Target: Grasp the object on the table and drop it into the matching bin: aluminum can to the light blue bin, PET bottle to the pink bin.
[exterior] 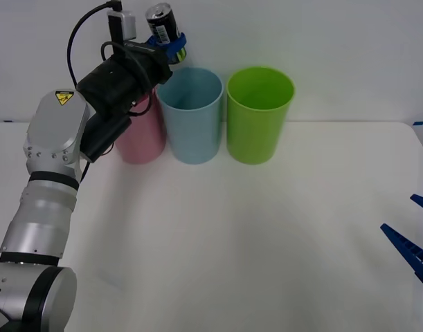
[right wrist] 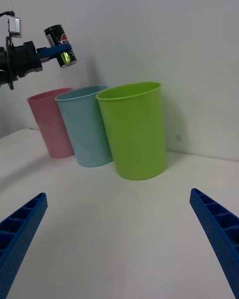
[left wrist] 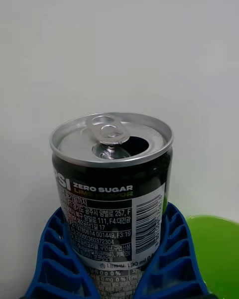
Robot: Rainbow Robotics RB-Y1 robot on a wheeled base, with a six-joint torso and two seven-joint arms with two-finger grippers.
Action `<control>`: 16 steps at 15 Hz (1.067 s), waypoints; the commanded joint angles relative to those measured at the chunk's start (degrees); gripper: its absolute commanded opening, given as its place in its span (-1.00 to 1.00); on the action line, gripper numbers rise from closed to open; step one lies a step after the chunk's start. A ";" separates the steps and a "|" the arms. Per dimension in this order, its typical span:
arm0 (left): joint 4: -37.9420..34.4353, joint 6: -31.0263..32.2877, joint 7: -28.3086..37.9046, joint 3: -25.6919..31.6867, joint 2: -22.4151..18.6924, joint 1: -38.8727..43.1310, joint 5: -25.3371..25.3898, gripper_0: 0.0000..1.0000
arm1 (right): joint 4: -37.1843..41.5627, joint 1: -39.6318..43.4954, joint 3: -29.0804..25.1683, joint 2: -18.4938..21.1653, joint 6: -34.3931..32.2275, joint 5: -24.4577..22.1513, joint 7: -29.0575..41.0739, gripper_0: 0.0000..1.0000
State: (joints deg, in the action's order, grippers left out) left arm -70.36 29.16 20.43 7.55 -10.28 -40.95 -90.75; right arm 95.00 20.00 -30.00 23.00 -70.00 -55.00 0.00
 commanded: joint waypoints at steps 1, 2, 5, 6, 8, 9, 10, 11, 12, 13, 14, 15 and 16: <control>1.37 -0.42 0.58 -0.87 0.00 -1.68 -1.01 -0.97 | 0.00 0.00 0.00 0.00 0.00 0.00 0.00 1.00; 1.37 -0.95 0.93 -1.48 0.00 -1.86 -1.19 -0.97 | 0.00 0.00 0.00 0.00 0.00 0.00 0.00 1.00; 1.37 -2.97 1.63 -3.59 0.00 -2.29 -1.27 -0.95 | 0.00 0.00 0.00 0.00 0.00 0.00 0.00 1.00; 1.37 -2.97 1.63 -3.68 0.00 -2.29 -1.27 -0.95 | 0.00 0.00 0.00 0.00 0.00 0.00 0.00 1.00; 1.37 -2.97 1.63 -3.86 0.00 -2.21 -1.27 -0.92 | 0.00 0.00 0.00 0.00 0.00 0.00 0.00 1.00; 1.28 -2.97 1.63 -3.94 0.00 -2.21 -1.27 -0.86 | 0.00 0.00 0.00 0.00 0.00 0.00 0.00 1.00; 1.28 -2.97 1.63 -4.03 0.00 -2.29 -1.19 -0.75 | 0.00 0.00 0.00 0.00 0.00 0.00 0.00 1.00; 1.28 -2.97 1.55 -4.03 0.00 -2.21 -1.27 -0.53 | 0.00 0.00 0.00 0.00 0.00 0.00 0.00 1.00; 1.37 -2.97 1.55 -4.03 0.00 -2.21 -1.19 -0.06 | 0.00 0.00 0.00 0.00 0.00 0.00 0.00 1.00; 1.37 -2.97 1.46 -4.03 0.00 -2.29 -1.01 1.00 | 0.00 0.00 0.00 0.00 0.00 0.00 0.00 1.00; 1.28 -2.97 1.46 -4.03 0.00 -2.29 -1.01 1.00 | 0.00 0.00 0.00 0.00 0.00 0.00 0.00 1.00; 1.28 -2.97 1.46 -4.03 0.00 -2.21 -0.92 1.00 | 0.00 0.00 0.00 0.00 0.00 0.00 0.00 1.00; 1.37 -2.97 1.63 -4.03 0.00 -2.21 -0.92 1.00 | 0.00 0.00 0.00 0.00 0.00 0.00 0.00 1.00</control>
State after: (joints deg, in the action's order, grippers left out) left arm -69.04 26.18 21.95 3.51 -10.28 -43.18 -91.71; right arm 95.00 20.00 -30.00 23.00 -70.00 -55.00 0.00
